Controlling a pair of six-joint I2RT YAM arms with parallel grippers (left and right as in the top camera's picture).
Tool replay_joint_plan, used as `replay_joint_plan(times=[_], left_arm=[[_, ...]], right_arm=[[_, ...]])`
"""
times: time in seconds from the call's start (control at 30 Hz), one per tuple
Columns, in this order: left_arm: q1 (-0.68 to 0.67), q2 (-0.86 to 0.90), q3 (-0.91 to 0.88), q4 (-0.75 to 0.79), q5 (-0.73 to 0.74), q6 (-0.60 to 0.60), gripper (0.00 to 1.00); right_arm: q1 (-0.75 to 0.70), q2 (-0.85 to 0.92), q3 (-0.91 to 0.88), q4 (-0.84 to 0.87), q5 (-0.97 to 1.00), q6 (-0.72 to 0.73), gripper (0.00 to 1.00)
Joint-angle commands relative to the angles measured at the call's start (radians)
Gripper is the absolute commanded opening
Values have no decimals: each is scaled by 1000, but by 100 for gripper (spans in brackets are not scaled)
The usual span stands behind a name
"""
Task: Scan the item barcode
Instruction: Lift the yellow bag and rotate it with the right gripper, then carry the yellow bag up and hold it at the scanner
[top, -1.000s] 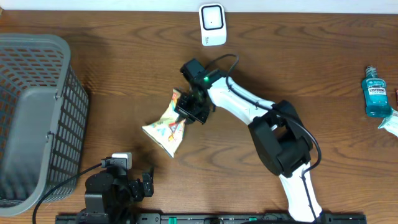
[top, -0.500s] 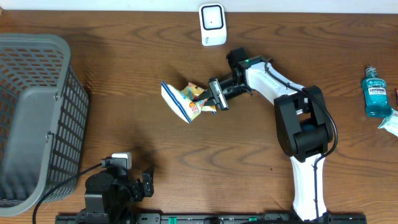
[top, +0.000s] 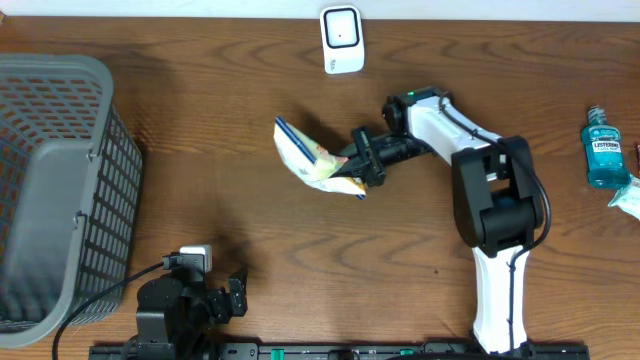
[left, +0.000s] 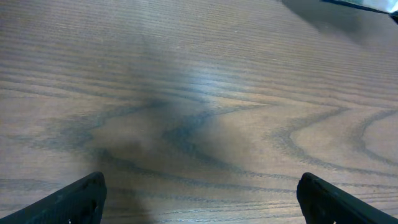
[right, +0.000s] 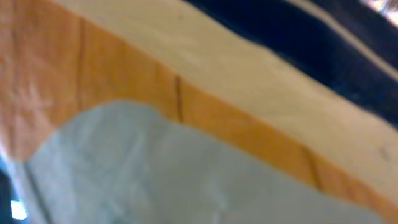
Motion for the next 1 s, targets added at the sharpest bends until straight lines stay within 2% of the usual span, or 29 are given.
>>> replay_joint_plan(times=[0.0, 0.1, 0.27, 0.43, 0.53, 0.63, 0.7, 0.73, 0.87, 0.97], left_arm=[[-2, -1, -12, -29, -2, -5, 98], [-2, -1, -12, -29, -2, -5, 98], [-2, -1, -12, -29, -2, -5, 98], [-2, -1, -12, -29, -2, -5, 98], [-2, -1, -12, -29, -2, -5, 98], [-2, -1, -12, -29, -2, -5, 98], [-2, -1, -12, -29, -2, -5, 98], [-2, -1, -11, -29, -2, -5, 98], [-2, -1, -12, -29, -2, -5, 98], [-2, -1, -12, -29, -2, -5, 98]], right_arm=[[-51, -7, 2, -7, -63, 170, 1], [-80, -7, 2, -8, -63, 230, 1], [-100, -7, 2, -8, -63, 237, 2], [-106, -7, 2, -43, -63, 137, 1], [-120, -8, 2, -140, -64, -32, 1], [-126, -15, 2, -377, -60, -378, 1], [-123, -44, -5, -401, -50, -538, 2], [-119, -61, -5, -401, -24, -563, 1], [-103, -185, -5, -401, 191, -529, 1], [-99, -273, -5, -395, 465, -417, 1]])
